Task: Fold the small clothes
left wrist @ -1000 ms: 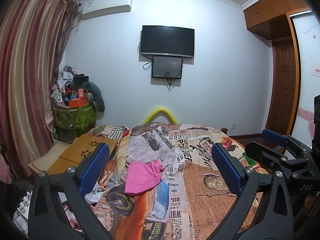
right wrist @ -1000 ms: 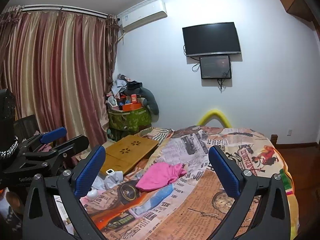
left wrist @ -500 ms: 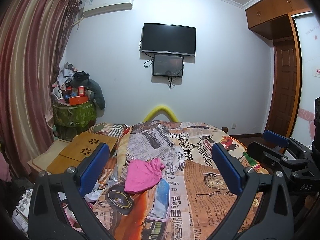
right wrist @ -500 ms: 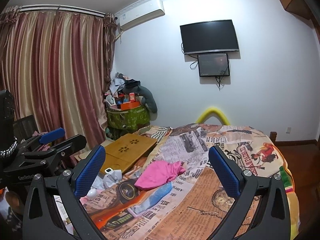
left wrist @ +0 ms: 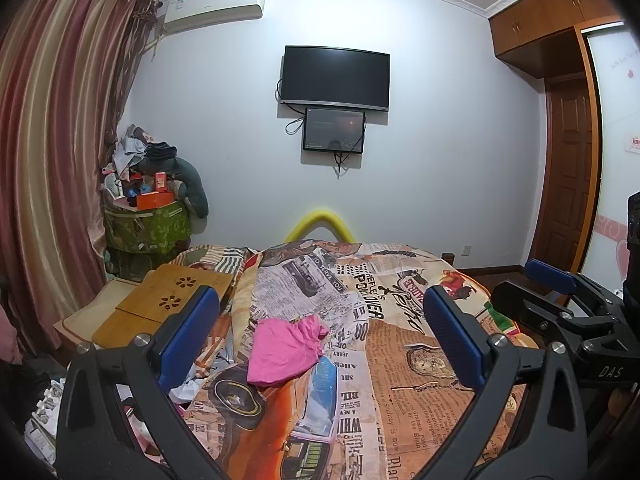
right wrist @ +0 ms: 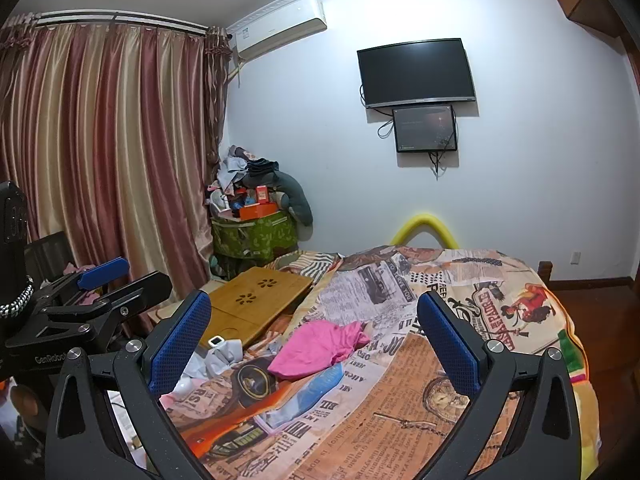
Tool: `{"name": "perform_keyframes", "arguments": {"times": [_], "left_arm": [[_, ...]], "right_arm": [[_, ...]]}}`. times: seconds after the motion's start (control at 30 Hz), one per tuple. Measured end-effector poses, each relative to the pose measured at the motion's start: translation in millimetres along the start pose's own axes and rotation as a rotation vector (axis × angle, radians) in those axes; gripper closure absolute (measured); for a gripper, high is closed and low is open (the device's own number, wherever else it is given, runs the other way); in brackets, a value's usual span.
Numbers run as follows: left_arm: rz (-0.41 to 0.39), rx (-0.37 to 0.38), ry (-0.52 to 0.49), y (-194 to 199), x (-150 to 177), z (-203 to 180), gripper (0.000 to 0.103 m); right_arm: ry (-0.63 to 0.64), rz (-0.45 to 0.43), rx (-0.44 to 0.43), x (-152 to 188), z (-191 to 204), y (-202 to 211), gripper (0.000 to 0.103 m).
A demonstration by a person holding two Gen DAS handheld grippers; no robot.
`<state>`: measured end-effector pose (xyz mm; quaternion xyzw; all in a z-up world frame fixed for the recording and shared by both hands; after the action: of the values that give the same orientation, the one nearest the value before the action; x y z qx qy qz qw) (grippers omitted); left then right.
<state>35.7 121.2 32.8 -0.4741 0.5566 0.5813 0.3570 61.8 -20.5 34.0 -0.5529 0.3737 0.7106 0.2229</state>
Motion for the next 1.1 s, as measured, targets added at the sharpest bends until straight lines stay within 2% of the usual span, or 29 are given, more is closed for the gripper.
{"name": "perform_keyframes", "arguments": {"times": [1.1], "left_arm": [[0.011, 0.024, -0.002, -3.7, 1.2, 1.6, 0.0]], "right_arm": [[-0.011, 0.007, 0.011, 3.0, -1.3, -1.0, 0.001]]}}
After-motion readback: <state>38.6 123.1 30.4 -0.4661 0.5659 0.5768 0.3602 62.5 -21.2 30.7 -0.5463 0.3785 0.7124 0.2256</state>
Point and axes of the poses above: each gripper's, at about its wrist camera, not at the fingertips, and y roughly against the way its jaws point, z to its left, x to its underside, the point moved 1 cm from there along -y, roughly the way its jaws point, and after that the axes turned 2 degrees about z, right-handed, at the moved point
